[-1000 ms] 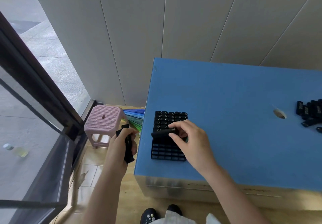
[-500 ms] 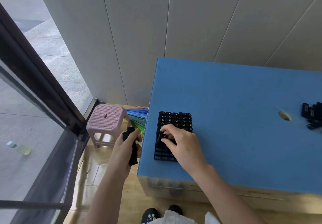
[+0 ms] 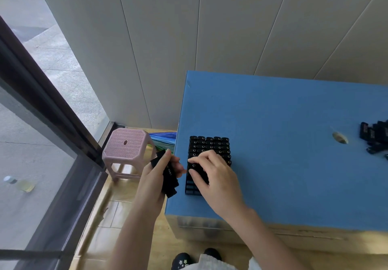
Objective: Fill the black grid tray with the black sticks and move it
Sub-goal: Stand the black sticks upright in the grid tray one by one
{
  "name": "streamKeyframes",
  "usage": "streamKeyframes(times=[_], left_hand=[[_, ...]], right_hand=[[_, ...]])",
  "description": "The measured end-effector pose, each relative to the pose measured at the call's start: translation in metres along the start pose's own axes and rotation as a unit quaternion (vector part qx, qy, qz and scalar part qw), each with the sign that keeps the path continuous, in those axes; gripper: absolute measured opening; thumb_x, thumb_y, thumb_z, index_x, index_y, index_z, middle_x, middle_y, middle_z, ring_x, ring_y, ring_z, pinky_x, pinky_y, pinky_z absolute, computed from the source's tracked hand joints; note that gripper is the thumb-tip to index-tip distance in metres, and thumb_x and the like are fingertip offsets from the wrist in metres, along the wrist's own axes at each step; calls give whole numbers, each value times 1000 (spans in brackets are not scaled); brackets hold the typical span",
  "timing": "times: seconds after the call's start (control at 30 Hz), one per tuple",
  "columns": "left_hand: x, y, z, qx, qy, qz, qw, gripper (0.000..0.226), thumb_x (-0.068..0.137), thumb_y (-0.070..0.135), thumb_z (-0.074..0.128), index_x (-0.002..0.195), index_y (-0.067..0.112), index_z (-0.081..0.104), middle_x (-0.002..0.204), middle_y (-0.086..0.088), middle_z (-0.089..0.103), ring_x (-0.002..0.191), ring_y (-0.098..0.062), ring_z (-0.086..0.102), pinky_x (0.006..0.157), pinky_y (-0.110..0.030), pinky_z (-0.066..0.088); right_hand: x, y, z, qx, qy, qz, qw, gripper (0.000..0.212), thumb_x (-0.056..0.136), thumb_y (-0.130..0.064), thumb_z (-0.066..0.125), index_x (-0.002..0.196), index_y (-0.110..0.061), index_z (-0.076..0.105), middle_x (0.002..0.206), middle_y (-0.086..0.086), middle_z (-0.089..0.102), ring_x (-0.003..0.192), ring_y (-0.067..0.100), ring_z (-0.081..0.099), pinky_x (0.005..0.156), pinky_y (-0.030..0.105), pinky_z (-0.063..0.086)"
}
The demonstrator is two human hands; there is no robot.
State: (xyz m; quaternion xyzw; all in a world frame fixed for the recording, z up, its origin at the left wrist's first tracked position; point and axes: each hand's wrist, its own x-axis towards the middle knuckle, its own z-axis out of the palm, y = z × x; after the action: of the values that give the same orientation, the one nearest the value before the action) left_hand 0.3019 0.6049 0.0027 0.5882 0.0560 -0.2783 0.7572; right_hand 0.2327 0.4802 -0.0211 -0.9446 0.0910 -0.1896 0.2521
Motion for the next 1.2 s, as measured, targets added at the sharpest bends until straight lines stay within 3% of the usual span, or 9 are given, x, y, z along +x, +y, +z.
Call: streamKeyframes(times=[0.1, 0.23, 0.43, 0.53, 0.7, 0.8, 0.87, 0.93, 1.2], left_hand=[[-3, 1, 5, -4, -34, 11, 999, 28, 93, 31, 48, 89, 9, 65, 78, -7, 72, 72, -14, 65, 58, -26, 47], [-7, 0, 16, -29, -59, 3, 998, 30, 93, 31, 47, 94, 8, 66, 92, -8, 74, 77, -16, 69, 50, -28, 50], [-7, -5, 19, -8, -112, 19, 993, 33, 92, 28, 46, 102, 5, 66, 102, -8, 73, 100, -18, 67, 87, -32, 50], [-6, -7, 16, -8, -138, 12, 990, 38, 88, 30, 46, 109, 4, 63, 107, -9, 71, 102, -20, 66, 82, -28, 53], [-2, -4, 5, 22, -121, 21, 992, 31, 94, 29, 42, 107, 11, 64, 96, -8, 73, 82, -22, 71, 68, -25, 57], [2, -1, -6, 59, -79, 39, 994, 29, 92, 31, 46, 93, 10, 67, 69, -3, 61, 48, -14, 53, 47, -21, 41], [5, -1, -13, 47, -53, 30, 997, 27, 92, 27, 48, 82, 8, 63, 58, -1, 43, 43, -11, 36, 44, -21, 28], [8, 0, -17, 31, -44, 18, 998, 25, 93, 23, 48, 78, 7, 59, 54, 2, 35, 42, -9, 28, 42, -19, 25], [10, 0, -21, 2, -57, 5, 998, 22, 93, 20, 49, 80, 4, 56, 51, 4, 29, 41, -7, 24, 40, -18, 22]], right_hand=[[-5, -12, -2, 198, -57, 103, 973, 17, 93, -32, 50, 105, -25, 59, 95, -14, 61, 84, 3, 57, 69, 14, 47], [-4, -26, -6, 421, -143, 224, 867, 17, 93, -26, 52, 108, -18, 57, 96, 1, 68, 84, 8, 65, 72, 23, 54], [-8, -31, -9, 533, -155, 368, 746, 29, 98, -36, 37, 106, -26, 63, 85, -6, 65, 75, 9, 56, 64, 22, 45], [-7, -24, -12, 555, -140, 367, 734, 30, 98, -33, 39, 90, -25, 66, 68, -5, 55, 64, 8, 46, 61, 22, 40], [-4, -3, -26, 550, -70, 378, 741, 23, 98, -24, 41, 86, -20, 60, 67, -1, 47, 59, 8, 45, 58, 19, 41], [-6, 14, -37, 464, -73, 320, 823, 24, 98, -20, 41, 92, -24, 64, 72, -3, 47, 60, 5, 47, 60, 17, 44], [-9, 21, -44, 355, -81, 251, 897, 24, 96, -15, 44, 95, -27, 65, 79, -5, 52, 62, 1, 51, 64, 14, 45], [-10, 25, -46, 268, -48, 196, 942, 19, 92, -12, 53, 95, -28, 62, 89, -6, 58, 70, 2, 58, 69, 13, 47], [-9, 28, -21, 48, 30, 76, 995, 18, 80, -20, 70, 95, -20, 60, 85, -15, 64, 74, 2, 59, 74, 15, 48]])
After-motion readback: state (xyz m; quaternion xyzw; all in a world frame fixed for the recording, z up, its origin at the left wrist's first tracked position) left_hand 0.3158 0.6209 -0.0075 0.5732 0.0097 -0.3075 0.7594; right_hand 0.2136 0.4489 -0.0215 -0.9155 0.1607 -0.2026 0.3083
